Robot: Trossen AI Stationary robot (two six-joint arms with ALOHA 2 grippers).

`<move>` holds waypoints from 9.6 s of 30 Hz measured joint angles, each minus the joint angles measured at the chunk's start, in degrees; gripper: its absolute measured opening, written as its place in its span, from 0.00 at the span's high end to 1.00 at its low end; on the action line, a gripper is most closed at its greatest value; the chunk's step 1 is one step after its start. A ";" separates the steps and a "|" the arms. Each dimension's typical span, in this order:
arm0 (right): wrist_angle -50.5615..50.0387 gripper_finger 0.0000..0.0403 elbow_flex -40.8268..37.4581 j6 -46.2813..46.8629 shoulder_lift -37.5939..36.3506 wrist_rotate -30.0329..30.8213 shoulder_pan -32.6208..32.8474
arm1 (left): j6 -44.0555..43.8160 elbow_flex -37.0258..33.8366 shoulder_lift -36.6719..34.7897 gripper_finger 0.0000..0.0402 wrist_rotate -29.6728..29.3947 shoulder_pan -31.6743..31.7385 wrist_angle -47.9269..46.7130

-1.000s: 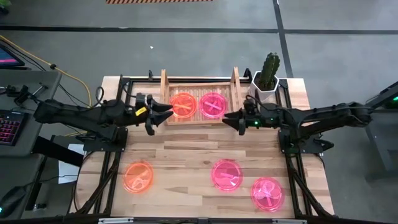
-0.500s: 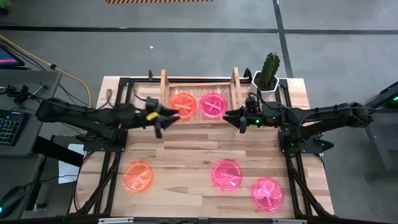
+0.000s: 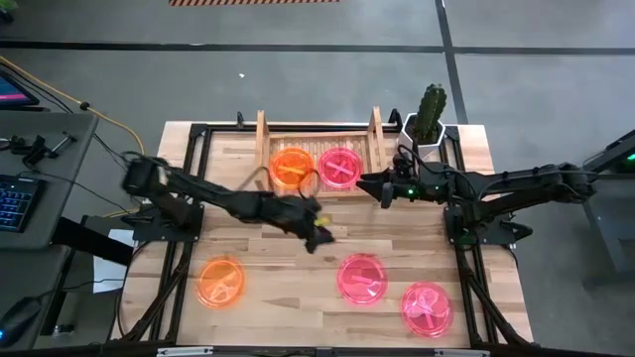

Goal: Place and stack plates onto a shelf
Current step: Stack the pink plate on top of the pink plate, then stack the orange plate on top of the orange plate

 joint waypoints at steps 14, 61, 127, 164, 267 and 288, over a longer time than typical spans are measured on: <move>-2.41 0.45 0.02 -3.65 0.02 -0.64 0.00 | -11.35 15.99 22.23 0.61 -1.66 -6.34 -6.06; -1.68 0.45 0.04 -4.49 0.02 -2.78 0.48 | 4.02 22.54 19.05 1.00 -6.52 -2.20 -21.98; 3.49 0.45 0.02 -4.06 -0.90 3.45 0.48 | 0.18 11.39 11.98 0.84 -17.78 29.51 -15.39; 3.51 0.45 0.02 -4.70 -0.90 0.69 0.48 | 27.97 11.15 -18.92 0.57 -27.24 -2.26 -11.58; 7.30 0.45 0.02 -6.23 2.40 0.00 3.48 | 51.77 -5.39 -2.00 1.00 11.81 -15.69 -59.82; 6.86 0.45 0.02 -7.08 2.40 0.02 3.48 | 30.23 14.21 -14.47 1.00 9.92 5.28 -54.93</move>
